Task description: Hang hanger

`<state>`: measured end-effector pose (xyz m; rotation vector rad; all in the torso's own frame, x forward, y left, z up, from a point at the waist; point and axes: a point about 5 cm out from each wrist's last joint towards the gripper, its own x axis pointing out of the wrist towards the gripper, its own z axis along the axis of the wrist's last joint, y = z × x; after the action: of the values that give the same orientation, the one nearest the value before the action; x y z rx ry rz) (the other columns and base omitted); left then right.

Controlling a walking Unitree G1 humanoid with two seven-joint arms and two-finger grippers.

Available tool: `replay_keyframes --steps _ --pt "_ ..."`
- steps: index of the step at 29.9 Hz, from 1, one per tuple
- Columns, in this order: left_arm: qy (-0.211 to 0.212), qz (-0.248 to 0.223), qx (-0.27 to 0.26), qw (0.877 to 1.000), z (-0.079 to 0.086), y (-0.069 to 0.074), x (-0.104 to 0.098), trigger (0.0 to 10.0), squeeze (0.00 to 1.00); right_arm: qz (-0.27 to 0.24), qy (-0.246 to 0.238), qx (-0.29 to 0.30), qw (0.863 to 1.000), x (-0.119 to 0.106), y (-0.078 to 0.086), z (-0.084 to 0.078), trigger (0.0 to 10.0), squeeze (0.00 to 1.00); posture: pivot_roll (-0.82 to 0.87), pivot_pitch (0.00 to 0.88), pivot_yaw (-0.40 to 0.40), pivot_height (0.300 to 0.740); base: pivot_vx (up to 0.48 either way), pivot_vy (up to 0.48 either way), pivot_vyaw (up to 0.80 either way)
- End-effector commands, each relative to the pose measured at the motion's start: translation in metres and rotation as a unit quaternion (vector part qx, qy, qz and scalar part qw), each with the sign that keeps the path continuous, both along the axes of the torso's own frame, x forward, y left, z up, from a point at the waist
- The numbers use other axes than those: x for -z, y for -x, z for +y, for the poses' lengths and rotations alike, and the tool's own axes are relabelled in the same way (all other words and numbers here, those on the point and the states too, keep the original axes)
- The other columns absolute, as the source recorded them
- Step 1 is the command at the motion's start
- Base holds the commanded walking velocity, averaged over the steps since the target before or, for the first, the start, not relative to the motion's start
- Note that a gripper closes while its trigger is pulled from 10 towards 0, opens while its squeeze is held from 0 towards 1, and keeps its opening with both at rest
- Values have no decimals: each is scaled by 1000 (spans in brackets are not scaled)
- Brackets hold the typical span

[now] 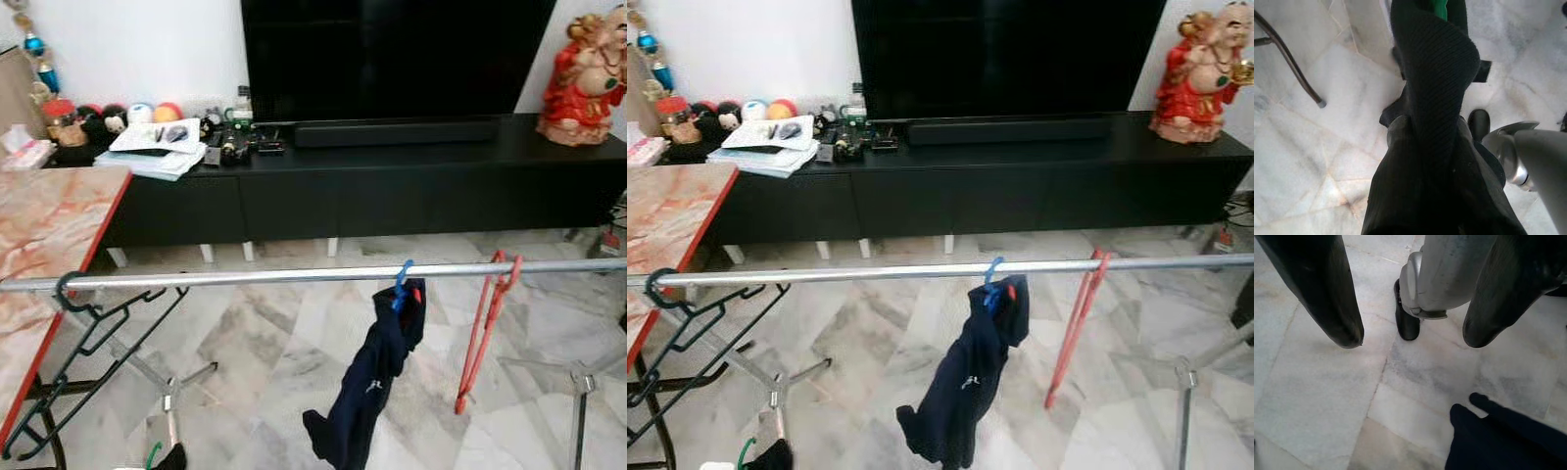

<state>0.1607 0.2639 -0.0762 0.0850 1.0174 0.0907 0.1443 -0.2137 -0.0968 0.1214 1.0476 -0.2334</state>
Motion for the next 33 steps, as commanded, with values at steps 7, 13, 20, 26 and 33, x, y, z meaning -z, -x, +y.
replay_keyframes --steps 7,13,20,26,33 --pt "-5 10 -11 1000 9 5 -1 10000 0 9 -3 -6 1000 -1 -2 -1 10000 0 23 0 41 740 0 237 0" --pt "-5 12 -9 1000 8 8 0 10000 0 8 -5 -5 1000 -1 -4 -1 10000 0 25 0 41 740 0 342 0" --pt "-4 14 12 1000 -12 5 6 10000 0 7 -4 -7 1000 -2 -5 -2 10000 0 26 0 42 740 0 162 0" --pt "1 9 13 1000 -20 4 8 10000 0 6 -2 -4 1000 -2 -5 -4 10000 0 27 0 41 740 0 0 0" --pt "-2 14 16 1000 -13 7 7 10000 0 7 -2 5 1000 -1 -1 -6 10000 0 28 0 41 740 0 0 0"
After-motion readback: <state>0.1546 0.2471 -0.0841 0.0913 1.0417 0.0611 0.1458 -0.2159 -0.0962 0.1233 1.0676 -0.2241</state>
